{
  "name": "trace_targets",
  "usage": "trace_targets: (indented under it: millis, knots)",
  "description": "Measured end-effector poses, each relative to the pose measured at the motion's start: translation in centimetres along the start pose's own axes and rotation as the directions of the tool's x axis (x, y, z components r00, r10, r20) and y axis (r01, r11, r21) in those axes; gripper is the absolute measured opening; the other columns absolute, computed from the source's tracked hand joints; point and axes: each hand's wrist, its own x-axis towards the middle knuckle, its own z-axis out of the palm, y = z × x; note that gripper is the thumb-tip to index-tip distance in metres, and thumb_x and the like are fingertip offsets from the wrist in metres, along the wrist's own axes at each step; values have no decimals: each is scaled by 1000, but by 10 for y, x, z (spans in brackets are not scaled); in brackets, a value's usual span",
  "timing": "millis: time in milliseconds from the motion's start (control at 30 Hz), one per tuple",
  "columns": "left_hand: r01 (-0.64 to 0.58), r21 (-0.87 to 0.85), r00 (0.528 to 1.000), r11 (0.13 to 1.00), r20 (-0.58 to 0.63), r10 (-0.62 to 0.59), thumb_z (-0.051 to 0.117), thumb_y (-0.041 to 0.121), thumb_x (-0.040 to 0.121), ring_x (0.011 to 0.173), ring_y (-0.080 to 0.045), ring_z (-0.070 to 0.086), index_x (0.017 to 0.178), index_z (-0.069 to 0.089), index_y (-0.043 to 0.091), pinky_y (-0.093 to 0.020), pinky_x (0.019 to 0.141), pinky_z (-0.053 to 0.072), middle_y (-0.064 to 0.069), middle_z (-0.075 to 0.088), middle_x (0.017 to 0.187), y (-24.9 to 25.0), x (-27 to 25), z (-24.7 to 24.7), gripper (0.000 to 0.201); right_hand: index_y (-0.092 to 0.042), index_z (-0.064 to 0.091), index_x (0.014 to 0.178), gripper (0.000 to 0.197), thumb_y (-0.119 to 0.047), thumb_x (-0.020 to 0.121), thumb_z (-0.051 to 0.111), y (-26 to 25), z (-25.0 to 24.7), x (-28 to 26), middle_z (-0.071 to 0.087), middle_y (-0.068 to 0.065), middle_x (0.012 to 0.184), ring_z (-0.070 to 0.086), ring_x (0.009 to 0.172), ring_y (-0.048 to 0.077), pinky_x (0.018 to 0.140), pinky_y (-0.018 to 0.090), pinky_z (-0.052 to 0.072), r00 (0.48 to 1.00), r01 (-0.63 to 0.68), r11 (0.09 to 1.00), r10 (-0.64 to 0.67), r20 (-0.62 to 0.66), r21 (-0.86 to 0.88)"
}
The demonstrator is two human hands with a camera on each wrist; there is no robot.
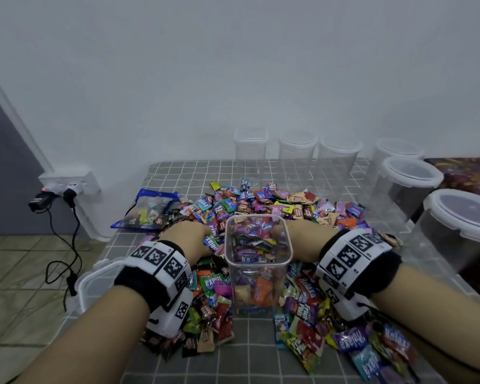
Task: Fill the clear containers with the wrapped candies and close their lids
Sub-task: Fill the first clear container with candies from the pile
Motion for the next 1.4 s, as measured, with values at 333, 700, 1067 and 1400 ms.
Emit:
trace_targets:
  millis: [333,700,1067,1400]
  knots:
    - [-4,-83,987,997,-162,-9,50,16,90,82,-17,54,94,68,18,-26,69,39,-1,67,95,3,-9,-9,19,-18,50,77,15,-13,91,51,5,2,2,51,-1,79,50,79,21,66,29,41,989,-60,997,67,-132,50]
    - [-31,-296,940,955,-334,-73,53,14,89,84,-18,58,98,71,18,-27,72,43,-3,68,99,11,-23,-20,21,-11,55,82,9,-12,91,54,0,-24,-26,50,-4,81,47,77,13,60,22,33,910,30,958,91,-404,284]
    - [-147,-491,867,859,-482,-127,54,11,88,49,-9,44,88,71,23,-24,49,34,10,50,52,22,-49,-56,21,-14,58,81,8,-10,86,63,-25,-61,-66,50,-11,77,49,79,10,65,14,36,564,346,856,137,-814,384]
    - [-226,-532,837,816,-535,-118,56,13,88,48,-11,41,91,73,23,-25,48,30,1,60,61,32,-63,-66,20,-15,59,81,6,-21,82,58,-55,-38,-90,59,-3,86,54,79,9,69,31,47,552,546,721,73,-831,426]
